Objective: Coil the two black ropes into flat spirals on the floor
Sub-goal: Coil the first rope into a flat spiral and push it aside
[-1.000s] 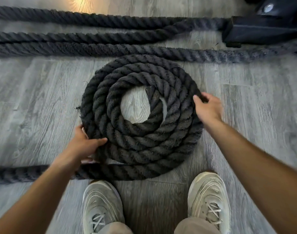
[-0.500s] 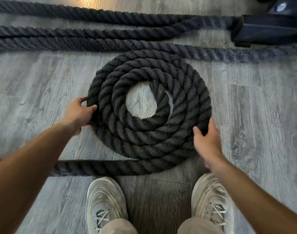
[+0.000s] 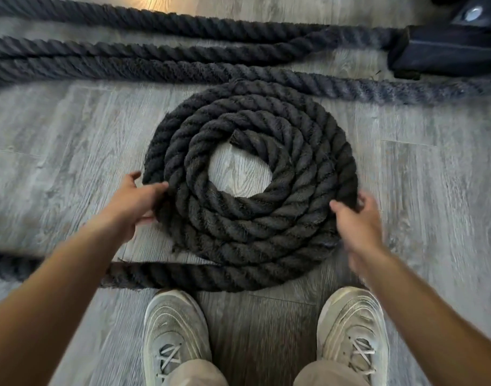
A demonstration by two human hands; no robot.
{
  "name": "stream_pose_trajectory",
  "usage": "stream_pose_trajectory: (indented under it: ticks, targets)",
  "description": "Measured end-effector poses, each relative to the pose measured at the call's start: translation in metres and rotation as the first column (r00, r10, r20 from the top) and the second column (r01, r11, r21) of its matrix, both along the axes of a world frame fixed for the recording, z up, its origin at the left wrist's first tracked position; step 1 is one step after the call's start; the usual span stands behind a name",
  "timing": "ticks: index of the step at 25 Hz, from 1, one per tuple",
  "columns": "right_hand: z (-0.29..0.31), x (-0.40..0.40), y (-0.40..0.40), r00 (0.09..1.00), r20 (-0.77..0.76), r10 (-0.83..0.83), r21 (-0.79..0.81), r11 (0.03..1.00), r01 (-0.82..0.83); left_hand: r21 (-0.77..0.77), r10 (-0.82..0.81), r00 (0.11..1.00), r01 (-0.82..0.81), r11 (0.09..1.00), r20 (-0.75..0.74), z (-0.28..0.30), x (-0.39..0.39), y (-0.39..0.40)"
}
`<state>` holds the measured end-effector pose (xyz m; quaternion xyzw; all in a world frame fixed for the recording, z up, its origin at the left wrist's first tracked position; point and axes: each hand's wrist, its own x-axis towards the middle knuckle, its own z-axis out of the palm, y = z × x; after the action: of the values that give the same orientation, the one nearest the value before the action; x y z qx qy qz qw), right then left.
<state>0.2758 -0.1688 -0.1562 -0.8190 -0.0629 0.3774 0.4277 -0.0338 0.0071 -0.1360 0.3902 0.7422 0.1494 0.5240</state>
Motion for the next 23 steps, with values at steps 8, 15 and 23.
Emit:
stream_pose_trajectory:
  ticks: [8,15,23]
  targets:
    - [-0.016,-0.032,-0.028,0.971,0.124,0.204,-0.187,0.966,-0.179,0.113,-0.118,0.987,0.131,0.985,-0.112,-0.024,-0.001,0.055]
    - [-0.011,0.062,0.047,0.953,0.291,0.084,-0.067,0.995,-0.067,0.032,0.062,0.998,-0.062,0.998,0.026,-0.027,0.005,-0.063]
    - [-0.007,-0.018,-0.013,0.982,0.171,0.081,-0.072,0.995,-0.07,0.12,-0.028,0.996,0.038,0.992,-0.087,-0.014,-0.013,0.02]
